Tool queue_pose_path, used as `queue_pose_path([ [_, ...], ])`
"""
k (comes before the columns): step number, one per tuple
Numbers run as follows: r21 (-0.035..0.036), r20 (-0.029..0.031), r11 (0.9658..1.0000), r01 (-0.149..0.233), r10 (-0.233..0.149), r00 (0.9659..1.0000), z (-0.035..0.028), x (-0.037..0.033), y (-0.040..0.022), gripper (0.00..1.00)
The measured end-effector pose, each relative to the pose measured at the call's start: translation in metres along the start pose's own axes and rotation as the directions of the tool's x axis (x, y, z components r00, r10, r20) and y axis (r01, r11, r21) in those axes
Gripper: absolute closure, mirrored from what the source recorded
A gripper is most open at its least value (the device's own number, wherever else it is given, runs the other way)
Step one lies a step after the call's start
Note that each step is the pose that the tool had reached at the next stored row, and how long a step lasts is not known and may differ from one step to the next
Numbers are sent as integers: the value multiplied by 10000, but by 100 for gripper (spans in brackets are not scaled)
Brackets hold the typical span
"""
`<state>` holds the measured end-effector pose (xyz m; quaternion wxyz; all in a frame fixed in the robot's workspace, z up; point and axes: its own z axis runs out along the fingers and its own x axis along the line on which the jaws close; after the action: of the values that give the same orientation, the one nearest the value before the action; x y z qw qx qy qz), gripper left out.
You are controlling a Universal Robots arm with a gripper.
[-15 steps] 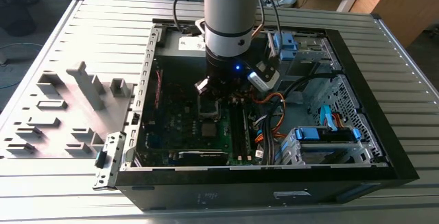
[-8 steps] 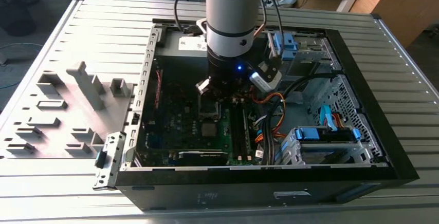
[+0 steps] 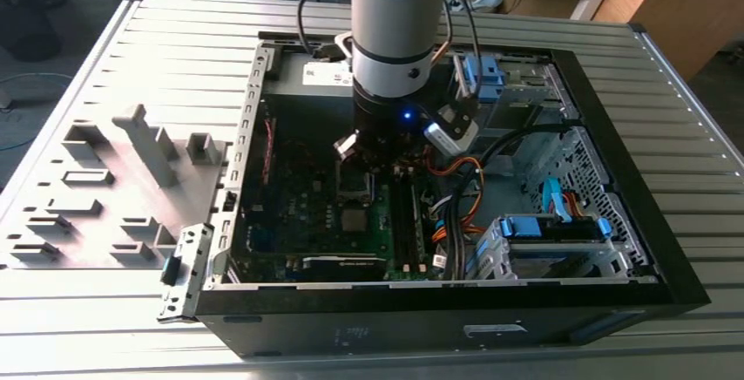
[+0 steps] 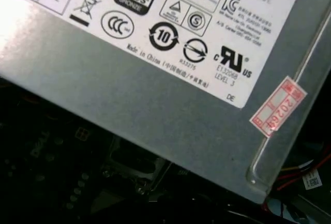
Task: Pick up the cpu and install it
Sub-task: 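Close the cpu cover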
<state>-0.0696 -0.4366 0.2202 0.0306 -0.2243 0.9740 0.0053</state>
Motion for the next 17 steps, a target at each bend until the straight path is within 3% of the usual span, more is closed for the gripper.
queue_pose_path([
  [9, 1, -1, 10000, 1, -1, 10000, 97, -21, 56, 89],
  [17, -2, 0, 10000, 0, 0, 10000, 142, -25, 96, 89],
])
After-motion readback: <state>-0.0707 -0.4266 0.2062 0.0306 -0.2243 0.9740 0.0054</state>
